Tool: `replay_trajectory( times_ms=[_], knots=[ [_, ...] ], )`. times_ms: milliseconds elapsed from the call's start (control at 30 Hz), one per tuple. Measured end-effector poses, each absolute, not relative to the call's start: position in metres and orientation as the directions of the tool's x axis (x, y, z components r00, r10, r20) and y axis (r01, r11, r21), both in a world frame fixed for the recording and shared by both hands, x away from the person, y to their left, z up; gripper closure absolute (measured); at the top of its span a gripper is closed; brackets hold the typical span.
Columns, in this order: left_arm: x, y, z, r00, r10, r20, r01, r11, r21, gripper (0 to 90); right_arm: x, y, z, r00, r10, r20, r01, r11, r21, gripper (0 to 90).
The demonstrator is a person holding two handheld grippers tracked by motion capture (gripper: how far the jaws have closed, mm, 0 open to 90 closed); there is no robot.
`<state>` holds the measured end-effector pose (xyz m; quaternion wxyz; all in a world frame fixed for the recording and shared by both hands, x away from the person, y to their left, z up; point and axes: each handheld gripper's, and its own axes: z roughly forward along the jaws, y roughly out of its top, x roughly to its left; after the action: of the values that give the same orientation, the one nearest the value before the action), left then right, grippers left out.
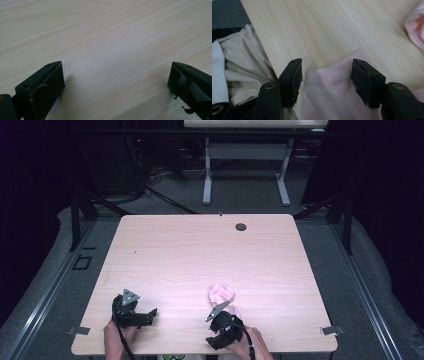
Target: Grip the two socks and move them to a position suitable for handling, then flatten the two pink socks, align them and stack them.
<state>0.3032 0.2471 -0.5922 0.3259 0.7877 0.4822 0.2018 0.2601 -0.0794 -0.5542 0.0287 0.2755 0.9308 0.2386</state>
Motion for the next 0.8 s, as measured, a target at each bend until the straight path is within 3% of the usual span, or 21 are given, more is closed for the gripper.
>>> replay_trajectory(
  times_ms=[100, 233, 400, 800],
  knots=[
    [0.303, 0.247, -0.592, 0.452, 0.892, 0.003, 0.628, -0.321, 0.709, 0.4, 0.259, -0.079, -0.556, -0.838, 0.542, 0.067, 0.507, 0.727, 0.463, 53.8],
    [0.303, 0.247, -0.592, 0.453, 0.892, 0.003, 0.628, -0.322, 0.708, 0.4, 0.258, -0.079, -0.556, -0.833, 0.551, 0.055, 0.510, 0.723, 0.465, 59.4],
    [0.303, 0.247, -0.592, 0.451, 0.892, 0.005, 0.627, -0.321, 0.710, 0.5, 0.259, -0.083, -0.557, -0.829, 0.555, 0.068, 0.516, 0.713, 0.476, 78.3],
    [0.303, 0.247, -0.592, 0.444, 0.896, 0.003, 0.629, -0.314, 0.711, 0.2, 0.261, -0.096, -0.547, -0.816, 0.557, 0.154, 0.540, 0.641, 0.545, 82.6]
  ],
)
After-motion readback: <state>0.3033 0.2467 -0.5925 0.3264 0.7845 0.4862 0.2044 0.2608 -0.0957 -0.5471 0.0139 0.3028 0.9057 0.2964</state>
